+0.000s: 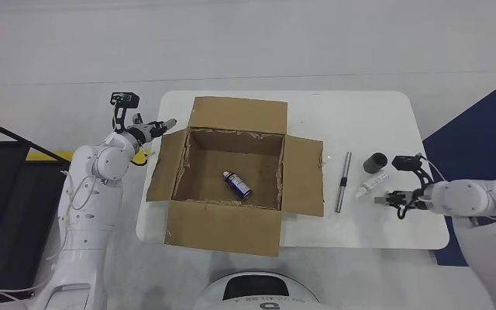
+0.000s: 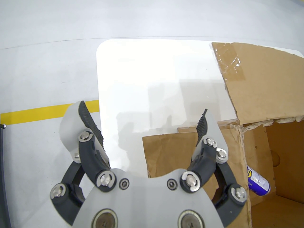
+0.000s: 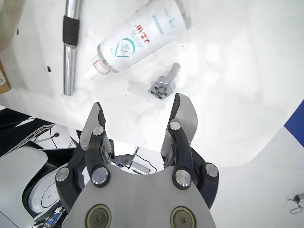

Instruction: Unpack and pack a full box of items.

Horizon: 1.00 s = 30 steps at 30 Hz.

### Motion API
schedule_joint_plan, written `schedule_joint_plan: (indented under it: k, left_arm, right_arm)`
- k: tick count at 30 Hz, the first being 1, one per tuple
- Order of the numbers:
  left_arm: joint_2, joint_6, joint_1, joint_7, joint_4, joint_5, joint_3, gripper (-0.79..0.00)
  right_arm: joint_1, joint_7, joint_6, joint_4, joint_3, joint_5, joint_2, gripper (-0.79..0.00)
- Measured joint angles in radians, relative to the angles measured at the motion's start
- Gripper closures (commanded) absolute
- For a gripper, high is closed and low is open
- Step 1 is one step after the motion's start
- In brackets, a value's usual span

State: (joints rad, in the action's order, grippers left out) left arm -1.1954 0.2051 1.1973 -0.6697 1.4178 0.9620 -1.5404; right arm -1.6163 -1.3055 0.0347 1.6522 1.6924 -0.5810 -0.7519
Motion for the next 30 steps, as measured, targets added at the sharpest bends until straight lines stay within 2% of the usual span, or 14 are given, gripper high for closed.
schedule_joint_plan:
  k: [3, 5, 8, 9, 16, 18, 20, 21, 30]
  left_arm:
    - [0.0, 0.0, 0.0, 0.0, 0.0, 0.0, 0.0, -0.785]
    - [0.0, 0.0, 0.0, 0.0, 0.0, 0.0, 0.0, -0.785]
    - [0.0, 0.0, 0.0, 0.0, 0.0, 0.0, 0.0, -0.785]
    - [0.0, 0.0, 0.0, 0.0, 0.0, 0.0, 0.0, -0.785]
    - [0.0, 0.0, 0.0, 0.0, 0.0, 0.0, 0.0, -0.785]
    - [0.0, 0.0, 0.0, 0.0, 0.0, 0.0, 0.0, -0.785]
    - [0.0, 0.0, 0.0, 0.0, 0.0, 0.0, 0.0, -0.785]
    - [0.0, 0.0, 0.0, 0.0, 0.0, 0.0, 0.0, -0.785]
    - [0.0, 0.0, 0.0, 0.0, 0.0, 0.0, 0.0, -0.785]
  right_arm:
    - [0.027, -0.002, -0.039, -0.017, -0.031, -0.033, -0.002, -0.465]
    - [0.044, -0.006, -0.049, -0.029, -0.049, -0.043, -0.003, -0.391]
    - [0.063, -0.008, -0.06, -0.042, -0.069, -0.055, -0.004, -0.366]
    - [0.071, -0.009, -0.065, -0.048, -0.077, -0.056, -0.005, -0.332]
    - [0.127, -0.021, -0.116, -0.098, -0.127, -0.074, -0.011, -0.268]
    - [0.143, -0.027, -0.132, -0.112, -0.144, -0.09, -0.013, -0.206]
    - [0.156, -0.034, -0.14, -0.122, -0.156, -0.098, -0.014, -0.099]
    - [0.163, -0.037, -0.142, -0.13, -0.162, -0.1, -0.015, 0.0]
    - [0.173, -0.037, -0.139, -0.157, -0.14, -0.083, -0.013, 0.0]
